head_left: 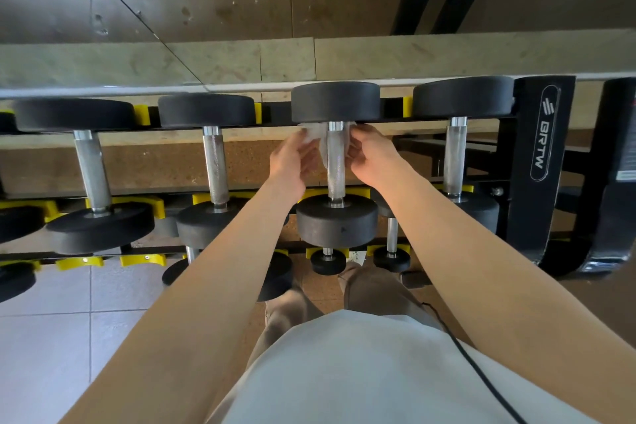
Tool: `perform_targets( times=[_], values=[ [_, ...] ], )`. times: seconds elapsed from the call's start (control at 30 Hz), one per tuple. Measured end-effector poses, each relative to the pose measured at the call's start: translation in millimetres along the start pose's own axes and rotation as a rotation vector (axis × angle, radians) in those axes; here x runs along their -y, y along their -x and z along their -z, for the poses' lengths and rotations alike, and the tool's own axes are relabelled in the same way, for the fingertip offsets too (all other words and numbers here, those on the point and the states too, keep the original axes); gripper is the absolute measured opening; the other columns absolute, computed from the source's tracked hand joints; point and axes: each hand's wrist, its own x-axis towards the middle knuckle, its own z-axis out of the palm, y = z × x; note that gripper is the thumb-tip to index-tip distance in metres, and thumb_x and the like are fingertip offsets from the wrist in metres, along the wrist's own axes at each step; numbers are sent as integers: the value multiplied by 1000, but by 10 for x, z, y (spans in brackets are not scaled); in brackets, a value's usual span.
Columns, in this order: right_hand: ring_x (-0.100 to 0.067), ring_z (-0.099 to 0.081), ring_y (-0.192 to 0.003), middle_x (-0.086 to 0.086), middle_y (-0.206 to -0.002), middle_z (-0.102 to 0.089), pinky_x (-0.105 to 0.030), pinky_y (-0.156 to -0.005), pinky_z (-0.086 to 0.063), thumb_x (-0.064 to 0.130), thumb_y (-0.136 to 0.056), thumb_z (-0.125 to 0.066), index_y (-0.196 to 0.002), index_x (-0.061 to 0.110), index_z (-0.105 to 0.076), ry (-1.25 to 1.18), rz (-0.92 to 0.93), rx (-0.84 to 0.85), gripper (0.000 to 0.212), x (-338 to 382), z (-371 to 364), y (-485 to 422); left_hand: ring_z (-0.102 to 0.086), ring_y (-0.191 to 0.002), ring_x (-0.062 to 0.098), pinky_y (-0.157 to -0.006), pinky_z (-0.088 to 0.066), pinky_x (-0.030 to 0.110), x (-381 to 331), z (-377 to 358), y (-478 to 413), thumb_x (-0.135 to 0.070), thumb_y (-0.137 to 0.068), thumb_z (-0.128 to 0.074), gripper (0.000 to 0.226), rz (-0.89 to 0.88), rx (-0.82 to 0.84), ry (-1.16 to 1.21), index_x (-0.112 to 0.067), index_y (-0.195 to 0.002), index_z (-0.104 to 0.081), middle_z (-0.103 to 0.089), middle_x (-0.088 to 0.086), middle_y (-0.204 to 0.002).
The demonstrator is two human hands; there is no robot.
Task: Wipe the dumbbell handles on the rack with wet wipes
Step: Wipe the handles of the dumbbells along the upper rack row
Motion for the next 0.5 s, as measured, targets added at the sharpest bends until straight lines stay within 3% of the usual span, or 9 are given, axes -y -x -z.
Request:
perform_targets(
  times=[0.1, 0.2, 0.33, 0.4, 0.5],
  values=[
    [-27, -70, -104, -13, -108, -72, -43, -98, -54, 10, -99, -55, -119, 9, -62, -184, -1, 31, 21, 13, 130, -1, -71, -106, 30, -99, -55, 47, 15, -63, 37, -30, -98, -62, 29, 96, 148, -137, -13, -120, -65, -73, 12, -116],
    [-25, -70, -102, -13, -100, -73, -41, -101, -53, 9, -100, -55, -114, 6, -61, -231, 33, 47, 17, 29, 236, 24, -73, -103, 28, -93, -57, 44, -11, -81, 72, -24, -102, -57, 27, 101, 214, -168, -8, -122, -66, -76, 13, -110],
    [-23, -72, -102, -10, -110, -74, -35, -88, -57, 12, -99, -58, -117, 13, -64, -34, 68, 15, 19, 0, 184, 26, -75, -98, 25, -90, -60, 38, -64, 10, 108, -13, -92, -73, 17, 0, 111, -13, -8, -107, -66, -78, 11, -102],
    [-24, -72, -94, -9, -105, -72, -35, -82, -58, 8, -97, -59, -108, 15, -66, 64, 73, 4, 15, -50, 75, 7, -75, -96, 23, -91, -59, 35, -108, 78, 138, -10, -89, -75, 15, -74, 25, 119, -13, -94, -61, -77, 9, -96],
    [-24, -70, -88, -8, -100, -70, -35, -76, -56, 4, -96, -59, -100, 17, -66, 95, 81, 5, 16, -62, -16, 11, -72, -86, 19, -90, -59, 35, -113, 130, 148, -12, -88, -77, 12, -234, -7, 68, -14, -81, -68, -75, 3, -84]
  ],
)
